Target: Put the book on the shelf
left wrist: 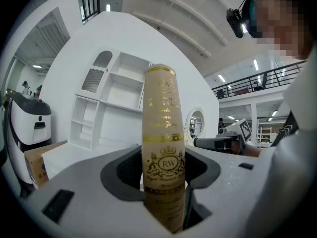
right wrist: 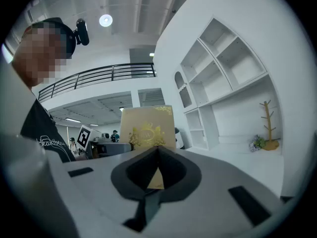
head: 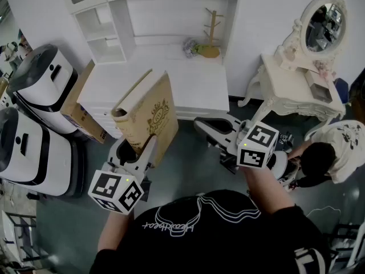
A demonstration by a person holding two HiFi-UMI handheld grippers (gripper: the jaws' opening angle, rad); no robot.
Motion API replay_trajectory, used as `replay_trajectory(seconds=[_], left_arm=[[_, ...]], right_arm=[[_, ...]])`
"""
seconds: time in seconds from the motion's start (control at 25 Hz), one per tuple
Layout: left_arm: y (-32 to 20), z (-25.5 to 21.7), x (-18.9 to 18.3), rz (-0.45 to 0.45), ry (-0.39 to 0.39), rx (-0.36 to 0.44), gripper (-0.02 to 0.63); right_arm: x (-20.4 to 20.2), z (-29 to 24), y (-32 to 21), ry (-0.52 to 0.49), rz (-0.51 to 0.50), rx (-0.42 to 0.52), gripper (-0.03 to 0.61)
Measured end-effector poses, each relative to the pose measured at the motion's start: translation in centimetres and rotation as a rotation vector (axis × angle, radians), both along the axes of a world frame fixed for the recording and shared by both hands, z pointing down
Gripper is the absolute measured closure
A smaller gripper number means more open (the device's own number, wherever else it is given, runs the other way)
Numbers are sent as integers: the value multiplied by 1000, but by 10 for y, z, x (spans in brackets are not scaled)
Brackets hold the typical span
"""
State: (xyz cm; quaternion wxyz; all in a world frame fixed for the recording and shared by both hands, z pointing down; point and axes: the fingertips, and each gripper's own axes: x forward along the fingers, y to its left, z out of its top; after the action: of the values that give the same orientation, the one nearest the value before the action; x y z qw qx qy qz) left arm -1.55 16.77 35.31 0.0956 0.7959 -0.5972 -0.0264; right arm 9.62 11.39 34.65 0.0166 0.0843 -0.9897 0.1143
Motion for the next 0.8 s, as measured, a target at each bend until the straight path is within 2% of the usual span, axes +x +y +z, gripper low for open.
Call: replay_trajectory(seconds=[0.36,0.56,0.8], left_arm=[[0,-1,-4,-17,-25,6,408],[14,1,-50,-9,-31,40,408],[7,6,-63,-10,-13,41,408]], right_arm=[[-1,7,-2,24,25,21,572],[-44,13,10,31,51,40,572],[-50,24,8,81,73,48,572]])
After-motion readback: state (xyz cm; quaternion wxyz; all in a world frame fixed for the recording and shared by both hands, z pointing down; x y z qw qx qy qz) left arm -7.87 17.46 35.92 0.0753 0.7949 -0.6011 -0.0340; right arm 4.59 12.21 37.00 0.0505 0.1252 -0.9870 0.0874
